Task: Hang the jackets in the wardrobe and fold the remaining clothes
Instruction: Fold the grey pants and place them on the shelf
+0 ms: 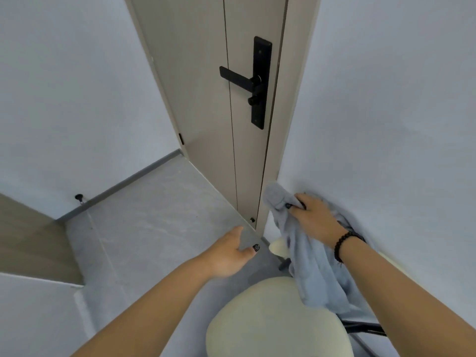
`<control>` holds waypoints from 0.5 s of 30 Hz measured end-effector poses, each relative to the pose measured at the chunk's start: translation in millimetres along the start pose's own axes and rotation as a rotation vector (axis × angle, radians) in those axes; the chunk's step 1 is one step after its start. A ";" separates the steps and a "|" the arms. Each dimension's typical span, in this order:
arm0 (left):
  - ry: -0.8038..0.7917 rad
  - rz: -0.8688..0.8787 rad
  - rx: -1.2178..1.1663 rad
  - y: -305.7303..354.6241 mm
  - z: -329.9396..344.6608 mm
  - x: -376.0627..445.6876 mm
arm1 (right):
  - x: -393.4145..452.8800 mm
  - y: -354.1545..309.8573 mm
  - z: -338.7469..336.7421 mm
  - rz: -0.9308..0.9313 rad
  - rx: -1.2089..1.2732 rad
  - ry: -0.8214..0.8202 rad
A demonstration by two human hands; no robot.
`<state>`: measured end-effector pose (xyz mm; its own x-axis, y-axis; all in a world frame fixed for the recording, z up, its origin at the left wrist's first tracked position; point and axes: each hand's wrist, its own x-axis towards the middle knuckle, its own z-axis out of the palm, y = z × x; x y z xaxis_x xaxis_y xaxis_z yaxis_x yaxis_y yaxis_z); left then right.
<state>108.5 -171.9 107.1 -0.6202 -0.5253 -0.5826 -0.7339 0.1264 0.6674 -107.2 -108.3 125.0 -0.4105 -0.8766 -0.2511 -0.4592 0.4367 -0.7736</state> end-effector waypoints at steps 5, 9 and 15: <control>0.134 0.009 -0.158 -8.0 -26.3 -38.8 | -23.3 -81.9 -5.4 -0.100 0.218 -0.080; 0.240 0.023 -0.234 -24.3 -49.6 -80.5 | -52.3 -145.7 -2.7 -0.192 0.299 -0.147; 0.449 0.219 -0.281 -47.4 -82.8 -186.5 | -113.7 -233.0 41.9 -0.324 0.247 -0.308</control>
<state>282.0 -149.6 222.5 -0.5255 -0.8260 -0.2039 -0.4617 0.0756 0.8838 79.4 -118.8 309.5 -0.0095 -0.9943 -0.1061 -0.3089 0.1038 -0.9454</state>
